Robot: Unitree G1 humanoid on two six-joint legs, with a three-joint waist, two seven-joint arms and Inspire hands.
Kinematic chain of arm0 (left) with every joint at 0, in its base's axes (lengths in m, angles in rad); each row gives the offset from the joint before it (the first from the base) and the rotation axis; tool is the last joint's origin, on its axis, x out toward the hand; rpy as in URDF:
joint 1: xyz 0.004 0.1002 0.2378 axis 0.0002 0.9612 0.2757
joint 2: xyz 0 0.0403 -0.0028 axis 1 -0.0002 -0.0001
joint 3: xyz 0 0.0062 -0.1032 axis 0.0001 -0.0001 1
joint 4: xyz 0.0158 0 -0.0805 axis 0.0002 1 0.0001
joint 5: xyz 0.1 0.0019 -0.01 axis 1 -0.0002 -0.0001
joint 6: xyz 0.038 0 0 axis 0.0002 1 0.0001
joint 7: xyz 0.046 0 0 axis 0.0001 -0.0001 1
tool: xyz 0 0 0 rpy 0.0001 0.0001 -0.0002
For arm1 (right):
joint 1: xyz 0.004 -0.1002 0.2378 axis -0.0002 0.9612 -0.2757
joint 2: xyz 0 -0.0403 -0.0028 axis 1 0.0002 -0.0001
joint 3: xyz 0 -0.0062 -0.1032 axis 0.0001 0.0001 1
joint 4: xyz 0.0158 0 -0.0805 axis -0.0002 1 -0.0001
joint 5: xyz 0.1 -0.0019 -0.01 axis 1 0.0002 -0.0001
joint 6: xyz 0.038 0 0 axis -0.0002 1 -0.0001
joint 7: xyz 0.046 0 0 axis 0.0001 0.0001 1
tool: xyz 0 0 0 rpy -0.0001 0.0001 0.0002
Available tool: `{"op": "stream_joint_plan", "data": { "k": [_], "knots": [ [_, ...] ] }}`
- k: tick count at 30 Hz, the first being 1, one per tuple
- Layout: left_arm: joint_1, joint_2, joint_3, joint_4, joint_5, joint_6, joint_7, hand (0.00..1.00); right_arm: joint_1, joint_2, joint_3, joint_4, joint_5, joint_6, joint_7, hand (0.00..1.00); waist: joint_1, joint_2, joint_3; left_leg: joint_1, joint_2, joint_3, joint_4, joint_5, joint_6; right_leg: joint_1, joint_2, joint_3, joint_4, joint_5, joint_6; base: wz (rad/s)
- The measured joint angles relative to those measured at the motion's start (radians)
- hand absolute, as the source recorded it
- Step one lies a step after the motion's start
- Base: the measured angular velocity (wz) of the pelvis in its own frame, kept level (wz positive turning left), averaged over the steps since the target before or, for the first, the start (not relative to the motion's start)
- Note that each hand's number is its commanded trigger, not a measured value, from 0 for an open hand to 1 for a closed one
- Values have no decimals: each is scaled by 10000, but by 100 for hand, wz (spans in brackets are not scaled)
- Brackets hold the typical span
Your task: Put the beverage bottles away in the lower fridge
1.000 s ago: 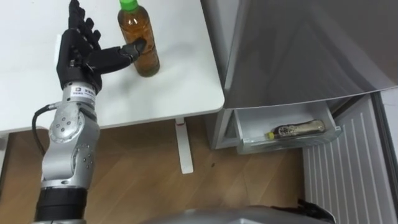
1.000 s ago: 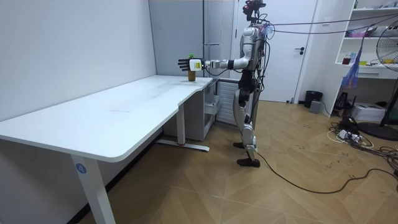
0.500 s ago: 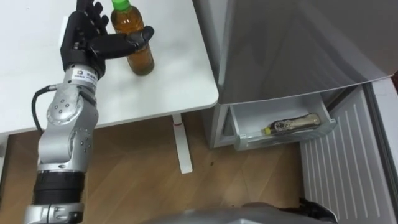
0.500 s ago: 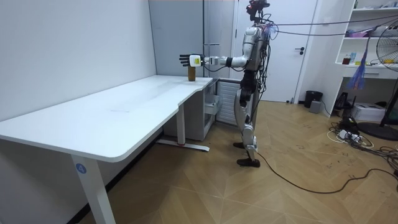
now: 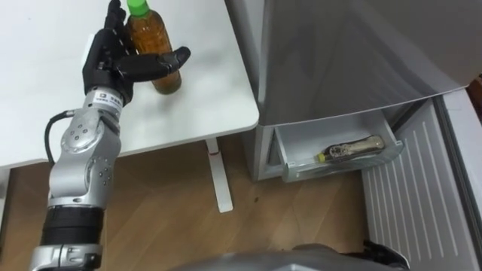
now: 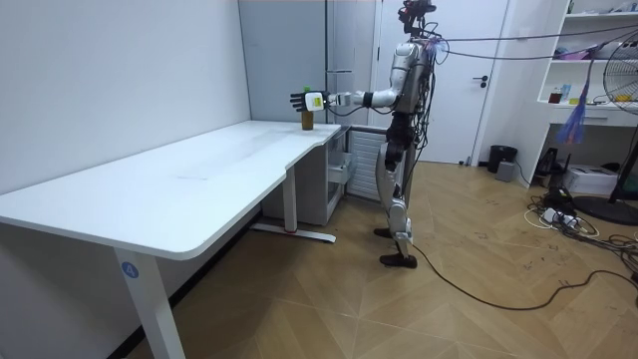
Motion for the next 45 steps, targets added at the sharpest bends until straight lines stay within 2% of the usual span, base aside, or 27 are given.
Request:
{"op": "stream_joint_plan", "data": {
  "k": [7,8,9,10,11,12,22,25,32,38,45],
  "knots": [
    [-186,0,2,392,140,1,2,1,43,-7,-56,2,-67,198,-76,0,-4,39,16,-8,-1,17,2,0,0,-31,0,4,18,0,-1,0],
    [-227,0,3,471,141,5,8,32,43,-12,-61,4,-67,202,-75,0,-4,44,19,-8,0,17,1,0,0,-32,0,4,17,0,-1,0],
    [-262,0,4,570,141,5,13,56,48,-21,-62,6,-67,204,-74,0,-6,52,19,-9,0,17,0,0,0,-35,0,4,16,0,-1,0],
    [-268,0,4,626,142,5,17,74,51,-22,-64,10,-67,207,-73,0,-10,56,18,-9,0,17,0,0,0,-36,1,4,14,0,-1,0],
    [-268,0,3,631,142,6,20,97,51,-21,-64,11,-67,208,-73,0,-12,57,17,-10,0,17,1,0,0,-41,1,4,14,0,-1,0],
    [-280,0,3,631,142,6,21,100,49,-22,-63,11,-67,210,-73,0,-12,57,17,-10,0,17,1,0,0,-52,1,4,13,0,-1,0],
    [-293,0,35,646,172,29,116,100,27,-20,-76,5,-70,219,-65,0,-28,76,19,-19,0,18,1,0,0,-54,2,4,10,-1,-2,0],
    [-292,0,3,778,169,355,180,100,30,-21,-99,6,-69,221,-65,0,-77,91,27,-30,0,18,1,-1,0,-60,2,3,10,-2,-2,0],
    [-293,-8,1,779,178,449,208,100,28,-20,-150,6,-70,329,-63,0,-202,125,16,-71,2,20,1,-1,-1,-102,4,4,14,-2,-3,0],
    [-292,-8,0,798,578,724,218,100,32,-19,-153,3,-235,398,-76,0,-212,127,18,-109,5,32,1,-1,-1,-178,6,14,37,1,-6,0],
    [-293,-8,0,767,569,730,219,100,41,-19,-153,-24,-306,416,-78,0,-224,122,20,-130,7,32,1,0,-1,-201,5,16,51,1,-7,0]
  ]
}}
